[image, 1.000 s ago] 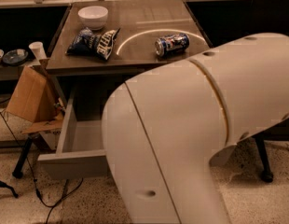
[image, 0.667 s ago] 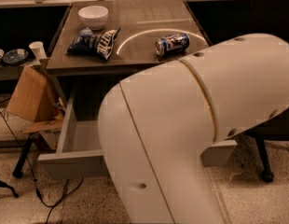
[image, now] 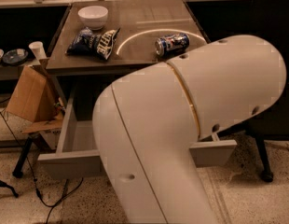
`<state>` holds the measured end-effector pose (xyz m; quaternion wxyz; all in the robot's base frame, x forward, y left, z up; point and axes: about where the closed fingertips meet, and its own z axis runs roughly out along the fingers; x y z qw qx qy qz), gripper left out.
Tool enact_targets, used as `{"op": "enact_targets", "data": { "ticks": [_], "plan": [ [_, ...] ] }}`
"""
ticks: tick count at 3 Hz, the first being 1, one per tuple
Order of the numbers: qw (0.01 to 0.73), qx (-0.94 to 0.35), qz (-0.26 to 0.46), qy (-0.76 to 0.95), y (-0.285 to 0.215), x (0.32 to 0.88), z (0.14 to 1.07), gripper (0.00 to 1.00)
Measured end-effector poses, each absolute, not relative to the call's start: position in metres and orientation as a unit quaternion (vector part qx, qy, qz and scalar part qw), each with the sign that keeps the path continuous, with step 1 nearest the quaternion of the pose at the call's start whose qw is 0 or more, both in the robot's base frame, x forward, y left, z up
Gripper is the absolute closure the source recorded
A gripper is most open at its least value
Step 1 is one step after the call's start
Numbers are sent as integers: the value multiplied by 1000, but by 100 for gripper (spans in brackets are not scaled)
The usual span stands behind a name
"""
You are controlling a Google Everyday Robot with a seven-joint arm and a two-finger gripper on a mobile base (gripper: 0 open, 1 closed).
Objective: Pick apple from top drawer and place on counter
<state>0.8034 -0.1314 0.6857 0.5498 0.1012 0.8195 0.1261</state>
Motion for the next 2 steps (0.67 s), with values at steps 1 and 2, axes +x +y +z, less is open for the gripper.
{"op": "enact_targets", "data": {
  "ticks": [1, 2],
  "plan": [
    [562, 93, 125, 813, -132, 805, 690, 0],
    [570, 83, 128, 807, -131, 807, 694, 0]
  ]
}}
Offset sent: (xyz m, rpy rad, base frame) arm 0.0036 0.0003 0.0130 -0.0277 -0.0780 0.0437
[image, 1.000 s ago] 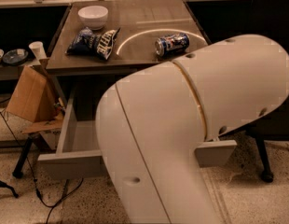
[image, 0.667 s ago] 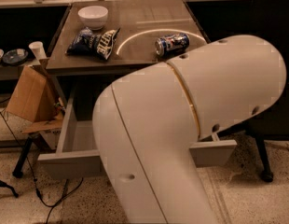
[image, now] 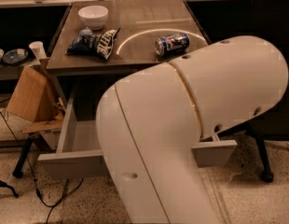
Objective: Pick apple from top drawer and place on counter
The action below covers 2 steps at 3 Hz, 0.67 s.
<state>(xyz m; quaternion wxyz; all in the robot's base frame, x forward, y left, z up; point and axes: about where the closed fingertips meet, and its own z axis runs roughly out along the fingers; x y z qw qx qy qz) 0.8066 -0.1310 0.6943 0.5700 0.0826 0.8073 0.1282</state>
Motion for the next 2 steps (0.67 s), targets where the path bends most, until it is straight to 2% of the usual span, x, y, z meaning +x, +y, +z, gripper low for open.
{"op": "enact_targets", "data": {
  "ticks": [2],
  "plan": [
    [596, 77, 140, 787, -131, 810, 701, 0]
  ]
}}
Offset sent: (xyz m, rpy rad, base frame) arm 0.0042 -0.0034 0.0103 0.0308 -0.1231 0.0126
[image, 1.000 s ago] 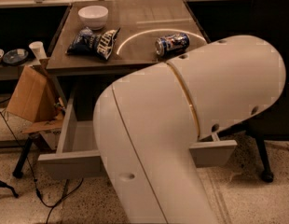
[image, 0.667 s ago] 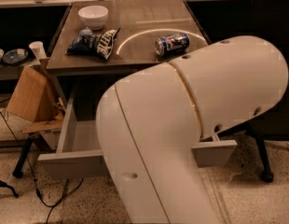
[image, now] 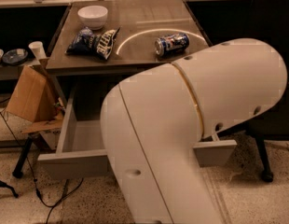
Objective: Pick apple from top drawer and place on counter
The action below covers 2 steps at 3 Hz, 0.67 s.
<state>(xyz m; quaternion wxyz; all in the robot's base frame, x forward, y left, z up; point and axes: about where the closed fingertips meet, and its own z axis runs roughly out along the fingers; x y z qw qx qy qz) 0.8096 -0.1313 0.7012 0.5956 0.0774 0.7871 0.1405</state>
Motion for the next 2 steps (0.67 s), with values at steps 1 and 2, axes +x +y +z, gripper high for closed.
{"op": "enact_targets", "data": {
  "ticks": [1, 2],
  "plan": [
    [611, 79, 147, 774, -132, 813, 704, 0],
    [623, 77, 155, 763, -130, 816, 708, 0]
  ]
}}
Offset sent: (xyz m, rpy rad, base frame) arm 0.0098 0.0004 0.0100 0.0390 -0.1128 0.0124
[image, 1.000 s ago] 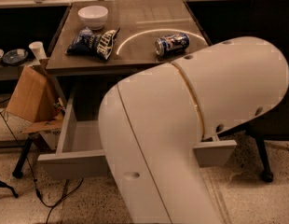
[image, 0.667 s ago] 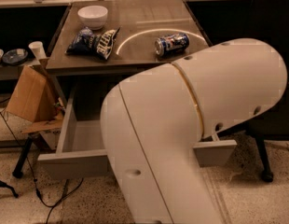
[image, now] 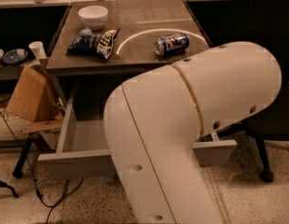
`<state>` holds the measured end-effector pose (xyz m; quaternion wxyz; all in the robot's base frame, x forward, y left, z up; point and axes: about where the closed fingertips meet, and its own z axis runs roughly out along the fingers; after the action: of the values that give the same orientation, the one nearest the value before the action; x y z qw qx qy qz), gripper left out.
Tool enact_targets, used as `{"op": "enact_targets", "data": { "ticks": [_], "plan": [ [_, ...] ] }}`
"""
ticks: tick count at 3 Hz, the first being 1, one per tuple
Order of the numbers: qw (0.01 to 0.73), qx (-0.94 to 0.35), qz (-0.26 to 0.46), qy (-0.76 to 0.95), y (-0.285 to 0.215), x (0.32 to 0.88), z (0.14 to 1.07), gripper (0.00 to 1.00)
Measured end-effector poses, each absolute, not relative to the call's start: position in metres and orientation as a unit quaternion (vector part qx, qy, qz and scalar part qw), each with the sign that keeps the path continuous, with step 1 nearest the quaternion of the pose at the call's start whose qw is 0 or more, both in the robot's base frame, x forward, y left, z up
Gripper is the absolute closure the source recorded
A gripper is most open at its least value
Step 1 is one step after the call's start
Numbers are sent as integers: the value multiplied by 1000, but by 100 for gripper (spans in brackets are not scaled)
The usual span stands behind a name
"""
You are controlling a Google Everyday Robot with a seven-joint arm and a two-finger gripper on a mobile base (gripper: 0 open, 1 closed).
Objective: Pick apple from top drawer and place on counter
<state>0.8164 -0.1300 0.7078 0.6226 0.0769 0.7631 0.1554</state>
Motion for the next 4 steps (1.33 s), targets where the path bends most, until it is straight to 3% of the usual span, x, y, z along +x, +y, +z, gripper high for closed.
{"op": "enact_targets", "data": {
  "ticks": [4],
  "plan": [
    [621, 30, 226, 750, -101, 834, 709, 0]
  ]
}}
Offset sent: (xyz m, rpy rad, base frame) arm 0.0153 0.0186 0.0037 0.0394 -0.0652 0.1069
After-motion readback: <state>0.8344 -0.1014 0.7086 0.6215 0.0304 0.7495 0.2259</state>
